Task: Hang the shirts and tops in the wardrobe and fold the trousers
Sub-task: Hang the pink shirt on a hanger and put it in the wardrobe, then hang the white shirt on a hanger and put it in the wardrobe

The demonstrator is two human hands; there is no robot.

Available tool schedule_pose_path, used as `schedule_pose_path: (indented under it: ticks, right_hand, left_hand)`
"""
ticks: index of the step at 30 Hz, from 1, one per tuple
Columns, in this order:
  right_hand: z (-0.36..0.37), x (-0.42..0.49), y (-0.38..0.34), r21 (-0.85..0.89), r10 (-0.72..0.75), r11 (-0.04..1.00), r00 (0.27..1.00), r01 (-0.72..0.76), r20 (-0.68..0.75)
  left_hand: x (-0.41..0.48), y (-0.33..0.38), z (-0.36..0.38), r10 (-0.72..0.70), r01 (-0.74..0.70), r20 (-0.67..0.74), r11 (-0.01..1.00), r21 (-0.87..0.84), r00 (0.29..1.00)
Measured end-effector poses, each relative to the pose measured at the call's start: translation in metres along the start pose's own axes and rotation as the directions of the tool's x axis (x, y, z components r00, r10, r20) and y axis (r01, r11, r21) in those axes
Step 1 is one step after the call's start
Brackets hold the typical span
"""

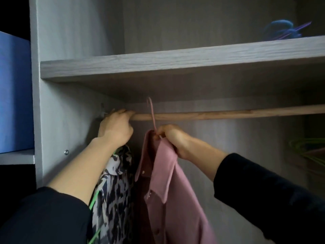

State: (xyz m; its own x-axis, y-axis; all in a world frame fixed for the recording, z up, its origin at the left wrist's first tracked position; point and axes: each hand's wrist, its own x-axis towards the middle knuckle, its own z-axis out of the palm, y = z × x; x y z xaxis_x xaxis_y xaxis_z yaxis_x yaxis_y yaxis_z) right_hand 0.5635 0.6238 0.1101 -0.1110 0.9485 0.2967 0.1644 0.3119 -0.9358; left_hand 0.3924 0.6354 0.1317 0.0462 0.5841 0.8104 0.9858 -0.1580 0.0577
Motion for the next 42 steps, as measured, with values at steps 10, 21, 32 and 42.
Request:
schedule_pose_path:
  ticks: [10,21,32,42]
  right_hand:
    - [0.045,0.012,0.038,0.054,0.019,0.998,0.984,-0.029,0.177]
    - [0.011,0.000,0.049,-0.513,-0.268,0.808,0.956,0.289,0.116]
    - [-0.159,-0.067,0.072,-0.963,-0.392,0.220,0.918,0.154,0.057]
    - [-0.309,-0.131,0.080,-0.969,-0.394,-0.022,0.893,-0.246,-0.218]
  left_hand:
    - [0.012,-0.017,-0.007,-0.061,0.058,-0.004,0.973,-0.224,0.998]
    - [-0.005,0.016,-0.019,-0.084,0.121,0.225,0.981,-0.155,0.971]
    - [-0.015,0.179,0.017,0.224,-0.179,0.114,0.933,-0.312,0.968]
    - [-0.007,0.331,0.050,0.414,-0.415,-0.071,0.860,-0.297,0.908]
